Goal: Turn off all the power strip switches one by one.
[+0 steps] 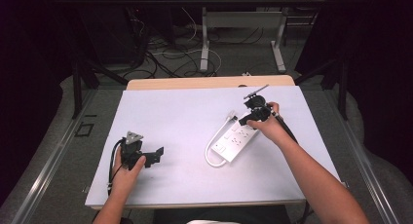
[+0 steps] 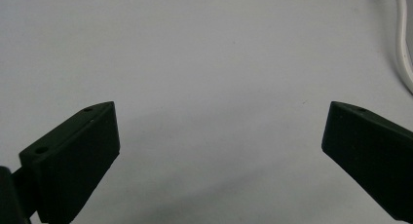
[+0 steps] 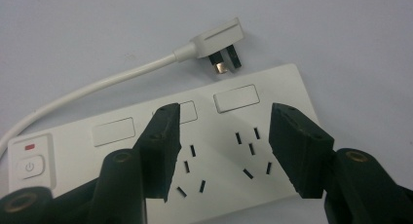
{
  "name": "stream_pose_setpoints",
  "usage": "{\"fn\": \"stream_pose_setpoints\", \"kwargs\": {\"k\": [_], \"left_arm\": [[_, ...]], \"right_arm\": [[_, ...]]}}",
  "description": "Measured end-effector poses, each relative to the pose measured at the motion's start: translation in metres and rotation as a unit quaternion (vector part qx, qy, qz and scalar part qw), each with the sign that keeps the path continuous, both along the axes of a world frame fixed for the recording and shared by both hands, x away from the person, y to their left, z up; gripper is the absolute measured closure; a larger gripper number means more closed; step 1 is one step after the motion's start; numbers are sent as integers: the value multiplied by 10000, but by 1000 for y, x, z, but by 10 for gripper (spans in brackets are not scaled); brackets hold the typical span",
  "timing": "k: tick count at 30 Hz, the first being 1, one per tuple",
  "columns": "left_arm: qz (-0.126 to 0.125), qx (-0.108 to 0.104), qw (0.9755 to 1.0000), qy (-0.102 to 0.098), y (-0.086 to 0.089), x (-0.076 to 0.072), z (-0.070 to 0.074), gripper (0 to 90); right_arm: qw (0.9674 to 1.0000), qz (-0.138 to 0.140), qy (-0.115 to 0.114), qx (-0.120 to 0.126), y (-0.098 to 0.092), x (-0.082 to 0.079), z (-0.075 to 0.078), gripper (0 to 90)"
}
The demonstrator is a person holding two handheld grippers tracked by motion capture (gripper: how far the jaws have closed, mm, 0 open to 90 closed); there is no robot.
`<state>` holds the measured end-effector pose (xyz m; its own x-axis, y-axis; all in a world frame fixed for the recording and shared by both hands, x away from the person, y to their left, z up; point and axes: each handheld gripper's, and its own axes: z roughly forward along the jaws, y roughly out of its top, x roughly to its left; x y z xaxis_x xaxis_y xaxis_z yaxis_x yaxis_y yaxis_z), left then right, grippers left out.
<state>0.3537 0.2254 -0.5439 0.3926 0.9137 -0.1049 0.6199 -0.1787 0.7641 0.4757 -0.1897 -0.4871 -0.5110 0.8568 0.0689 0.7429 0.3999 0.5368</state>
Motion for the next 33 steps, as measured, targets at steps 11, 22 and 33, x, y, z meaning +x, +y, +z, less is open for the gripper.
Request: {"fn": "stream_pose_setpoints", "kwargs": {"k": [11, 22, 33], "left_arm": [[16, -8, 10000, -9, 0, 0, 0, 4], [21, -21, 10000, -8, 0, -1, 0, 4], [3, -28, 10000, -9, -1, -1, 1, 3]], "right_arm": [[9992, 14, -384, 53, -12, -24, 7, 256], [9984, -13, -539, 181, -31, -56, 6, 150], [9960, -346, -785, 266, -61, -89, -6, 30]]}}
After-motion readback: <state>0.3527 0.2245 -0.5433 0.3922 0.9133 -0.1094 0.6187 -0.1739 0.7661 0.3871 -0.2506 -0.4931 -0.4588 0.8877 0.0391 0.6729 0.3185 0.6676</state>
